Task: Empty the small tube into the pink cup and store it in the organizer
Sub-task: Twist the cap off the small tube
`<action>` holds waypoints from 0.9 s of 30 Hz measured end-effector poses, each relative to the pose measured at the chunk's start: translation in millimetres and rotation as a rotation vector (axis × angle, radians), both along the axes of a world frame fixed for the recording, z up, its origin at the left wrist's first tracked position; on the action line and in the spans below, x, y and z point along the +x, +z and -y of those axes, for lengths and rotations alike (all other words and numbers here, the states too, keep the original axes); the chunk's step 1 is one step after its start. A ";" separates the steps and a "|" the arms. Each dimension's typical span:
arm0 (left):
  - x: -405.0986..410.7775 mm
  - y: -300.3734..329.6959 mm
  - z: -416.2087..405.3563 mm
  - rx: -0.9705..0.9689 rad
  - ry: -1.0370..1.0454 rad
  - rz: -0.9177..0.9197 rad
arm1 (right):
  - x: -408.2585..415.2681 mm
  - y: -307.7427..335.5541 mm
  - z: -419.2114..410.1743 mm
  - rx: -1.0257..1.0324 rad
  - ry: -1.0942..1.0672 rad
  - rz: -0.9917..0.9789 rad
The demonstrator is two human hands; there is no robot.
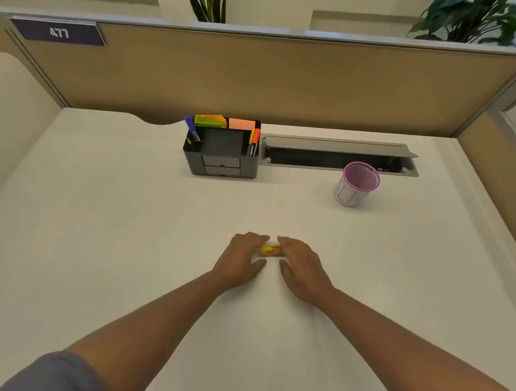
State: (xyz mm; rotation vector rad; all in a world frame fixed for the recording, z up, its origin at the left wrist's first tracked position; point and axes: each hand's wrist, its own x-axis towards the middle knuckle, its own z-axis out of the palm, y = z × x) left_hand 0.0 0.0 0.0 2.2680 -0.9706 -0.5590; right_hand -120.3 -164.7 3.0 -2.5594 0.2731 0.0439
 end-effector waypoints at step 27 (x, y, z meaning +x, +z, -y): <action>18.0 46.6 8.6 -0.154 0.181 -0.390 | 10.8 20.6 0.9 0.330 -0.254 0.129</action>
